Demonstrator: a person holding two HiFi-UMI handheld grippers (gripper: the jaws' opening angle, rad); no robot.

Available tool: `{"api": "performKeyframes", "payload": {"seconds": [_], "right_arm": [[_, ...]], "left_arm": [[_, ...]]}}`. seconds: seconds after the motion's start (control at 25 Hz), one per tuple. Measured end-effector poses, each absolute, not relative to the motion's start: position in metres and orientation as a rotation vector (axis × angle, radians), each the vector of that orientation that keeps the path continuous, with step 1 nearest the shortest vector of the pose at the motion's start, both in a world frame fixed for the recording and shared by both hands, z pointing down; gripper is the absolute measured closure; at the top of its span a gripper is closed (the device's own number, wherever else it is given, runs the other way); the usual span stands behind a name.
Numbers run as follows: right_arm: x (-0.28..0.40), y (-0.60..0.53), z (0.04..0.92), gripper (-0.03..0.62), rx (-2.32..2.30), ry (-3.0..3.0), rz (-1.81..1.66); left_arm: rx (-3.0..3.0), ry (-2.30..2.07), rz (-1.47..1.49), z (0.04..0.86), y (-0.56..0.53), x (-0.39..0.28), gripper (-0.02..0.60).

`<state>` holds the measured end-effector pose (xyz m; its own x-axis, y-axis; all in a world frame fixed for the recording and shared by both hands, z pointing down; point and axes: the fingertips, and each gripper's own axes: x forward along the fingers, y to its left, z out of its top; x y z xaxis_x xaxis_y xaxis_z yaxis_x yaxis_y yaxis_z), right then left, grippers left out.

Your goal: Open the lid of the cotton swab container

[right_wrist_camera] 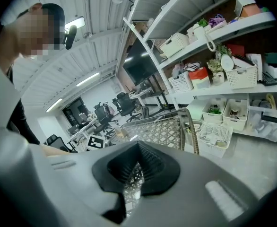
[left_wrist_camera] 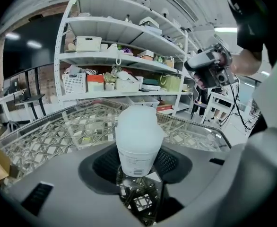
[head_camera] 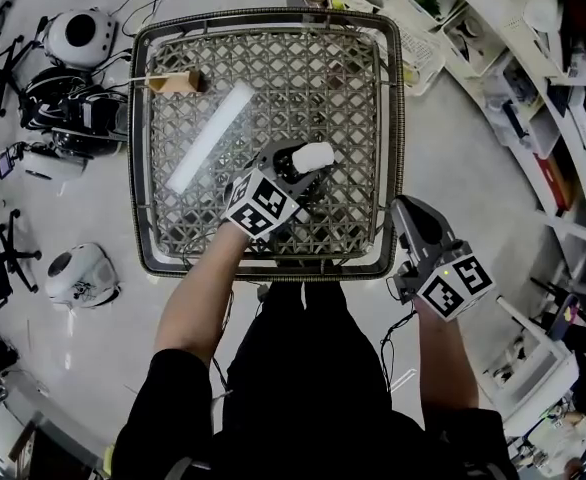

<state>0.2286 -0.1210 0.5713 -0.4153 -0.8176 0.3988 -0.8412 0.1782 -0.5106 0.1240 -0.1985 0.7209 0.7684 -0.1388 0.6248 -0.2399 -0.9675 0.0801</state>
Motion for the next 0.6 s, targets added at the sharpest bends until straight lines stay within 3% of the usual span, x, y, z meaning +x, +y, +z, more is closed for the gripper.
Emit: {"api": "performKeyframes", "payload": {"seconds": [0.2,0.36,0.6], "right_arm": [[0.217,-0.127,0.551,0.583,1.624,-2.455,1.045],[0.199,-0.135,0.523,0.512,1.508,-2.538,0.998],[0.17,-0.142,0.468,0.473,1.322,-2.671,0.819]], "left_arm": [[2.799,-0.262,0.898,0.681,-0.189,0.121,0.385],[2.822,-0.215,0.843,0.626,-0.18,0.12,0.385],[2.864,-0.182,0.837,0.548,-0.164,0.113,0.385]]}}
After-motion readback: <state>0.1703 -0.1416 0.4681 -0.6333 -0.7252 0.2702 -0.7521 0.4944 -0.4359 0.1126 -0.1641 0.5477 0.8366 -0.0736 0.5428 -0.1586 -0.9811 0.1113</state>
